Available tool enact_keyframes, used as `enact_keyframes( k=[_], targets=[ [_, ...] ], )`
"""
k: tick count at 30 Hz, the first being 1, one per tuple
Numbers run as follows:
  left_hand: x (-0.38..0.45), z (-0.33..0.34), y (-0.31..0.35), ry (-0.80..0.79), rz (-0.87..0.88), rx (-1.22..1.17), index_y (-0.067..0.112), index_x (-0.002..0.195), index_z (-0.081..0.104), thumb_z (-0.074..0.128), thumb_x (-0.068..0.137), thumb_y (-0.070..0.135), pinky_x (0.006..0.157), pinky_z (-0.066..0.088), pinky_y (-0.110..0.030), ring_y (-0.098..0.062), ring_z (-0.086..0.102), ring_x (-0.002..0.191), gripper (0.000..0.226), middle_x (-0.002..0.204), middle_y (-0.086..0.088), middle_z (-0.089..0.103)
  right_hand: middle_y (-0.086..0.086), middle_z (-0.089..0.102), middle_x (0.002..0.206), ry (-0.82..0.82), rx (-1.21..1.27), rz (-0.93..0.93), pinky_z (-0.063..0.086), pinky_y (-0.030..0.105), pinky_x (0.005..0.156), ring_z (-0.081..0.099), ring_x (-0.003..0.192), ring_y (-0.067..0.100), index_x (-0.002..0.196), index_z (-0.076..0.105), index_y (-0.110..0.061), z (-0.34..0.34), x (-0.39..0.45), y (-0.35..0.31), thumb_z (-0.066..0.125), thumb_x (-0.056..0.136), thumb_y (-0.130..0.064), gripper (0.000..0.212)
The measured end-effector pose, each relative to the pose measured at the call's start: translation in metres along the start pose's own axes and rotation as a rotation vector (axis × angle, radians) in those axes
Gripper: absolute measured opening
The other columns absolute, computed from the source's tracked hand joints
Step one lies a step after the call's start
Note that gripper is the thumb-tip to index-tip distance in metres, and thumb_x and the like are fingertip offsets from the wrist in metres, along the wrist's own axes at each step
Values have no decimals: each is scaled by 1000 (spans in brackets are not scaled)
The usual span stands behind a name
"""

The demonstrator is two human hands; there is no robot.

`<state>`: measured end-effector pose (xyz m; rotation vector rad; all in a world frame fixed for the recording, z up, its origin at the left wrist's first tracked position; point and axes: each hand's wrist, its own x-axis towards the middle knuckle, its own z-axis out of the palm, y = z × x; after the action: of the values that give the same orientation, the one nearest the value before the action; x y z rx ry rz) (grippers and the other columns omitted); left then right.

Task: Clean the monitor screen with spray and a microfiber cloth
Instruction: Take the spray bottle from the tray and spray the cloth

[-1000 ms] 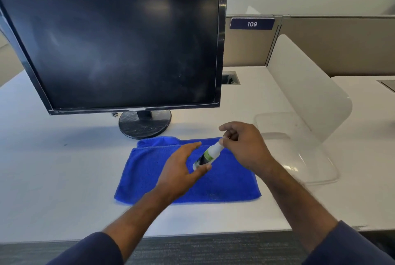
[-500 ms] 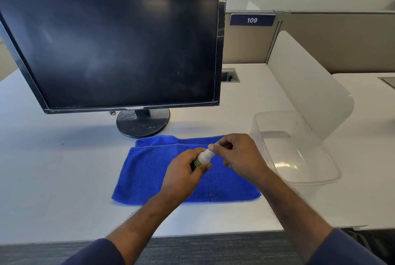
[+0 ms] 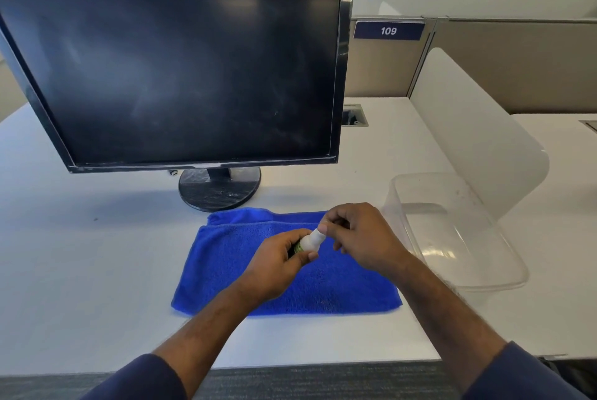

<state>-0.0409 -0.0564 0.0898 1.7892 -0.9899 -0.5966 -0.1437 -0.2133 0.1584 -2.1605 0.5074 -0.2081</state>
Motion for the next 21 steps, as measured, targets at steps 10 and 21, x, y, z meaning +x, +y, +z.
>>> enact_keyframes(
  k=[10,21],
  targets=[
    [7,-16,-26,17,-99,-33,32,112,66,68,93,34,81,51,-32,-17,62,92,19,101,3,70,0,70,67,258,230,146,51,18,54,60,51,7,83,75,-17,-19,44,19,70,90,-19,9],
    [28,-30,-36,199,-163,-101,32,114,66,74,89,23,74,46,-9,3,61,86,27,98,11,70,23,72,100,531,19,460,57,43,80,66,96,39,93,70,11,16,122,81,61,83,1,17]
  ],
)
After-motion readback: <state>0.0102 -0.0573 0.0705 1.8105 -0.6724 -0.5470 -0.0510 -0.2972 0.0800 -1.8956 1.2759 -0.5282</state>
